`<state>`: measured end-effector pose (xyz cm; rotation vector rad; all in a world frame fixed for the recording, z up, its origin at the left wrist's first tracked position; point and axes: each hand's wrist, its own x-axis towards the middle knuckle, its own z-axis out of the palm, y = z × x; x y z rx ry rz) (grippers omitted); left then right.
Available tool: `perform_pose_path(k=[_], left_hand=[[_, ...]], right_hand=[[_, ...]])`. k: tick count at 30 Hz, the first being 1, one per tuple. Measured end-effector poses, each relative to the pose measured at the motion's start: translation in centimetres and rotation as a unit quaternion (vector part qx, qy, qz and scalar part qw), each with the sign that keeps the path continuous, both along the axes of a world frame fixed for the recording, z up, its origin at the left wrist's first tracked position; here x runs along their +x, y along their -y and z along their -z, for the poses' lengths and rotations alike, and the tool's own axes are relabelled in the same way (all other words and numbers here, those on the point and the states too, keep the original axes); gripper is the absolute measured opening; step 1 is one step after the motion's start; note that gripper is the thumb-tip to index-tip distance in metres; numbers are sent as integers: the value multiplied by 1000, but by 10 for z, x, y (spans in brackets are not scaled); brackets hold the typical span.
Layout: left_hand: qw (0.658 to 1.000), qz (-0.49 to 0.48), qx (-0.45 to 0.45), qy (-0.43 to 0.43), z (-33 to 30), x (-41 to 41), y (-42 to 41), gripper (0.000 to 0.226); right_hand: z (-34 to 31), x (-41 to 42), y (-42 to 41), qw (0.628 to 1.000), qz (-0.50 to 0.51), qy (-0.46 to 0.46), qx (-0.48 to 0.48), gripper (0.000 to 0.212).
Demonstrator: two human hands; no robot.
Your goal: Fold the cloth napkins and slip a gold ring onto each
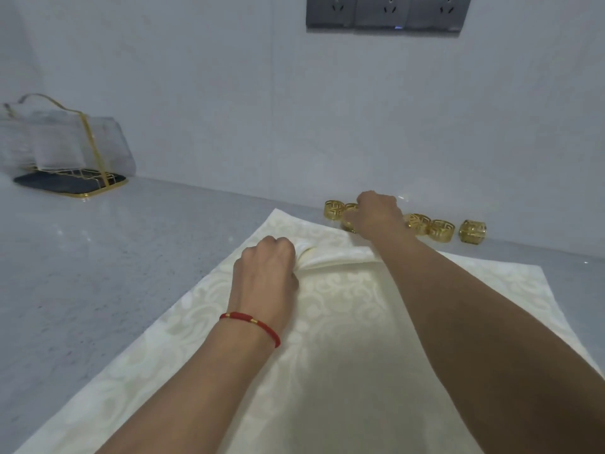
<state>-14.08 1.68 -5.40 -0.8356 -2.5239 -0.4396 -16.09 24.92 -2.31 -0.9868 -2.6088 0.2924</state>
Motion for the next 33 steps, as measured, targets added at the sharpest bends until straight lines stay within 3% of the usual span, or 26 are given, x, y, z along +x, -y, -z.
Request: perform_pose_path(k=[3, 5, 8, 10, 12, 15, 18, 21, 28, 33], left_hand=[[1000, -4, 5, -11, -4, 1, 2, 40], [1000, -8, 9, -14, -3, 0, 3, 41], [999, -2, 40, -22, -6, 1, 5, 36], [997, 20, 69, -33, -9, 3, 7, 28], [993, 47, 93, -60, -11, 5, 7, 30], [986, 100, 97, -93, -23, 22, 1, 49], [980, 146, 94, -98, -34, 36, -7, 55], [976, 173, 92, -95, -41, 54, -15, 53], [965, 230, 99, -84, -28, 96, -33, 52], [953, 267, 126, -67, -10, 100, -28, 51]], right_hand=[[13, -14, 1, 995, 17, 55, 87, 30], [9, -10, 0, 995, 10, 41, 85, 38], [-27, 34, -8, 987, -10, -146, -69, 45], [-54, 91, -7, 933, -23, -298, -201, 40], [-68, 152, -7, 877, -56, -362, -311, 28], [-70, 238, 0, 836, -88, -382, -385, 19], [-48, 296, 13, 823, -61, -401, -398, 18], [-16, 318, 21, 818, -16, -410, -404, 15], [10, 329, 30, 751, -3, -478, -456, 17], [12, 336, 30, 767, -78, -432, -468, 19]])
